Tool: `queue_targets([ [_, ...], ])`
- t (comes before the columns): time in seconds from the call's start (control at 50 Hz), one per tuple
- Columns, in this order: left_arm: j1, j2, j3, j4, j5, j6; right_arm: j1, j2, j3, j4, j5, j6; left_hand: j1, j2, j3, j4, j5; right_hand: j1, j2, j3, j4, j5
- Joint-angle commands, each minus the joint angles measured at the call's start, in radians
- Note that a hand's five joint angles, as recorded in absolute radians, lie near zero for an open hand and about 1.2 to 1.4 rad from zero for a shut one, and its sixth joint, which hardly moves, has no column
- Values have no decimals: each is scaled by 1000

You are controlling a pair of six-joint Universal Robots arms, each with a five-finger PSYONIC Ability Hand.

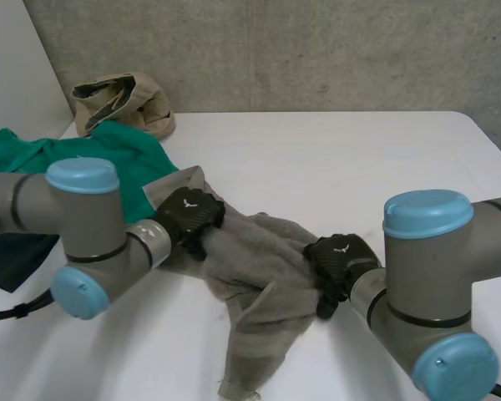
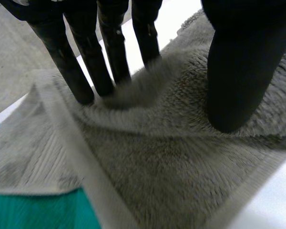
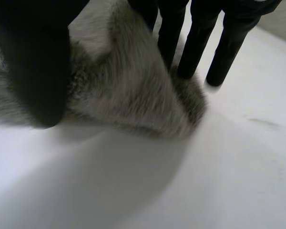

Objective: Fold the laundry.

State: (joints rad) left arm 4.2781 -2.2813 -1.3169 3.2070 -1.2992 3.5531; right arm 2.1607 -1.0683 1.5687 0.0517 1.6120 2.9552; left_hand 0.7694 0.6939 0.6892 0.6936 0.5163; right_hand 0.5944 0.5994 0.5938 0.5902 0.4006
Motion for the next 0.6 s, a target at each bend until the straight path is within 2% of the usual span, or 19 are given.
queue_targets([
  [0.02,-37,-37,91,25,-35,32,-13,-4,-33,-110,109,-5,627,702,707,703,705,802,797,802,806,821],
  [0.12,-40,159,94,-64,-117,10,-64,-105,-61,-89,86,-125,627,702,707,703,705,802,797,802,806,821],
  [0.24,-58,452,32,-136,-108,-141,-122,-267,-124,-56,45,-287,627,702,707,703,705,802,797,802,806,821],
  [0.36,-64,603,-22,-156,-94,-226,-163,-370,-203,-42,-46,-341,627,702,707,703,705,802,797,802,806,821],
  [0.44,-67,596,-33,-165,-107,-223,-197,-343,-245,-41,-136,-349,627,702,707,703,705,802,797,802,806,821],
  [0.5,-66,507,-24,-170,-123,-198,-216,-266,-266,-39,-208,-357,627,702,707,703,705,767,762,767,771,786],
  [0.6,-61,263,45,-170,-132,-149,-222,-89,-282,-46,-319,-418,627,702,707,703,705,760,755,761,765,780],
])
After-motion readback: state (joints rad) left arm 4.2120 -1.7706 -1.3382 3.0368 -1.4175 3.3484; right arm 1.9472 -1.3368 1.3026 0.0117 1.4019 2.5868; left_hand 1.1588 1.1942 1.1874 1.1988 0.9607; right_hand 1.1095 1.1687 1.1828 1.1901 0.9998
